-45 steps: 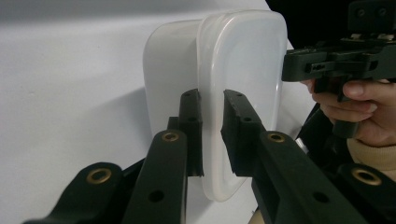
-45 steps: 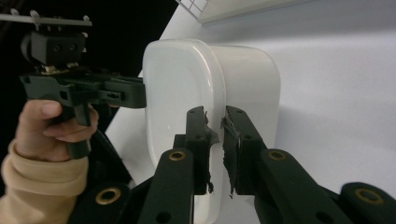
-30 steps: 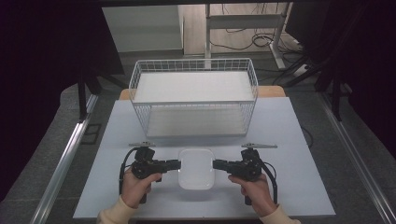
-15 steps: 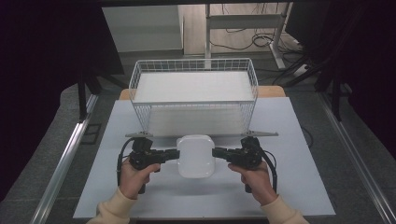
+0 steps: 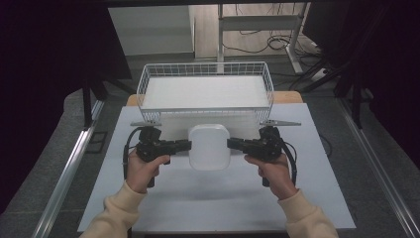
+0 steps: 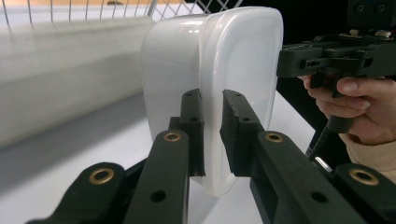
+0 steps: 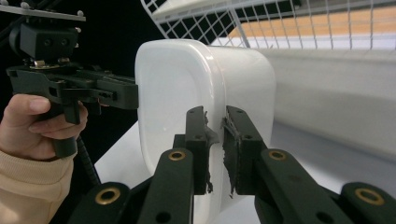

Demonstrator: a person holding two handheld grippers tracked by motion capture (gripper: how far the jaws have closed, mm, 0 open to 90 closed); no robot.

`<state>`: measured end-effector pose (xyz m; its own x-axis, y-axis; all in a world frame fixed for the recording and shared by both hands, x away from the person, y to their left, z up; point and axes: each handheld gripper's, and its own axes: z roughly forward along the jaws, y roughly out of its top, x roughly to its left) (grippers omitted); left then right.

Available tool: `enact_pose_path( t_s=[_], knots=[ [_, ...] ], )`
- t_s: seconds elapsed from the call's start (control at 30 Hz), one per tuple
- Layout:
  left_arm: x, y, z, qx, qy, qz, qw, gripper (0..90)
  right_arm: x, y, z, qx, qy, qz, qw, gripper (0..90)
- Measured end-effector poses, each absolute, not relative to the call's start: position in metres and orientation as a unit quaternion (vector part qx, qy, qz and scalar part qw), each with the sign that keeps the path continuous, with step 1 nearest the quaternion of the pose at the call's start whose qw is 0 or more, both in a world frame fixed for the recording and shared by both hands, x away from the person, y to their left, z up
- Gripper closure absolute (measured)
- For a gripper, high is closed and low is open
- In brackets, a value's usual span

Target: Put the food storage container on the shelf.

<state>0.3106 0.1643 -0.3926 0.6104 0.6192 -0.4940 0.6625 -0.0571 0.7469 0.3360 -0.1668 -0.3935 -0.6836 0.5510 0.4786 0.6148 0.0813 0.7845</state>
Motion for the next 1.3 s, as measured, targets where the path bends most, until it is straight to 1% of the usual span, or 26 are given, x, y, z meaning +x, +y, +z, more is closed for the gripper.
enact_pose_path(
  t_s=[0.23, 0.6, 0.97, 1.3],
  knots=[
    [0.319, 0.166, -0.372, 0.726, 0.433, -0.003, 0.533, 79.6, 0.346, -0.164, -0.372, -0.389, -0.735, -0.555, 0.016, 79.6],
    [0.332, 0.176, -0.334, 0.72, 0.42, 0.017, 0.553, 79.4, 0.358, -0.154, -0.327, -0.366, -0.74, -0.564, -0.011, 79.7],
    [0.356, 0.185, -0.303, 0.717, 0.422, 0.028, 0.554, 79.1, 0.382, -0.144, -0.292, -0.361, -0.74, -0.568, -0.01, 80.0],
    [0.373, 0.189, -0.286, 0.716, 0.425, 0.027, 0.553, 78.9, 0.399, -0.139, -0.273, -0.362, -0.74, -0.567, -0.011, 80.1]
  ],
)
